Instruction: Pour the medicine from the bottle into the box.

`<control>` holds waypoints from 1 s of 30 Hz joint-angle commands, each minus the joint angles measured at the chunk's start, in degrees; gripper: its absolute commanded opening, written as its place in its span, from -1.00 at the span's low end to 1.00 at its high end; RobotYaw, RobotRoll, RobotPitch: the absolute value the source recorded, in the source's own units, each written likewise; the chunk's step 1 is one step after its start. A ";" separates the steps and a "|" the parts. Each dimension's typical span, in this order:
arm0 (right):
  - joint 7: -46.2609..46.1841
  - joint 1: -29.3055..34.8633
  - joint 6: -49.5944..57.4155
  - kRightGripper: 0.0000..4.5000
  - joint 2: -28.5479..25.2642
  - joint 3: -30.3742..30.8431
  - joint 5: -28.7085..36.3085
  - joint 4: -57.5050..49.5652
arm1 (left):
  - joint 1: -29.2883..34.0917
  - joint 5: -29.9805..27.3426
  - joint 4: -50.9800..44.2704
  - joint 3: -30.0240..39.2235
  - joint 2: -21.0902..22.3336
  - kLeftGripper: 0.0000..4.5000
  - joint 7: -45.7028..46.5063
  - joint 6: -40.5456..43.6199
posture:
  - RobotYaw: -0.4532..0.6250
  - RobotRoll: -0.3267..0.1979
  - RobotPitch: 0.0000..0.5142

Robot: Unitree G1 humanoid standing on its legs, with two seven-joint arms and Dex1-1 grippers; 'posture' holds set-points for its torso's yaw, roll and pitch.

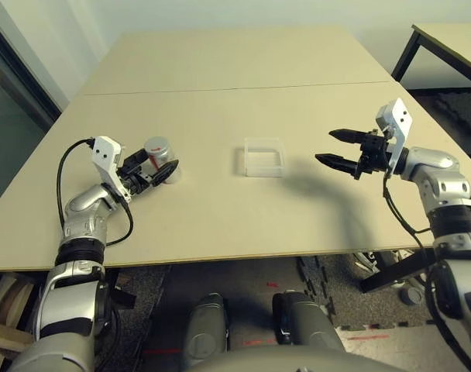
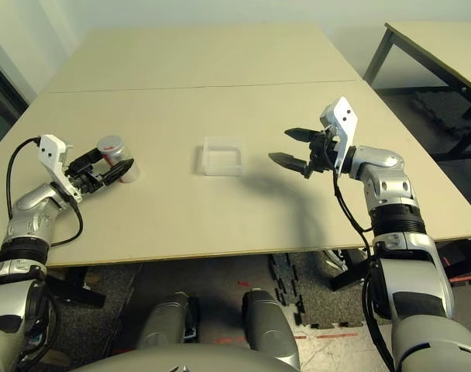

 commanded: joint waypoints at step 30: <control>-4.85 -2.99 27.12 1.00 4.23 5.54 4.84 -22.01 | -5.51 0.44 0.09 -5.11 -1.48 0.24 -23.63 10.41 | -0.33 0.25 -0.78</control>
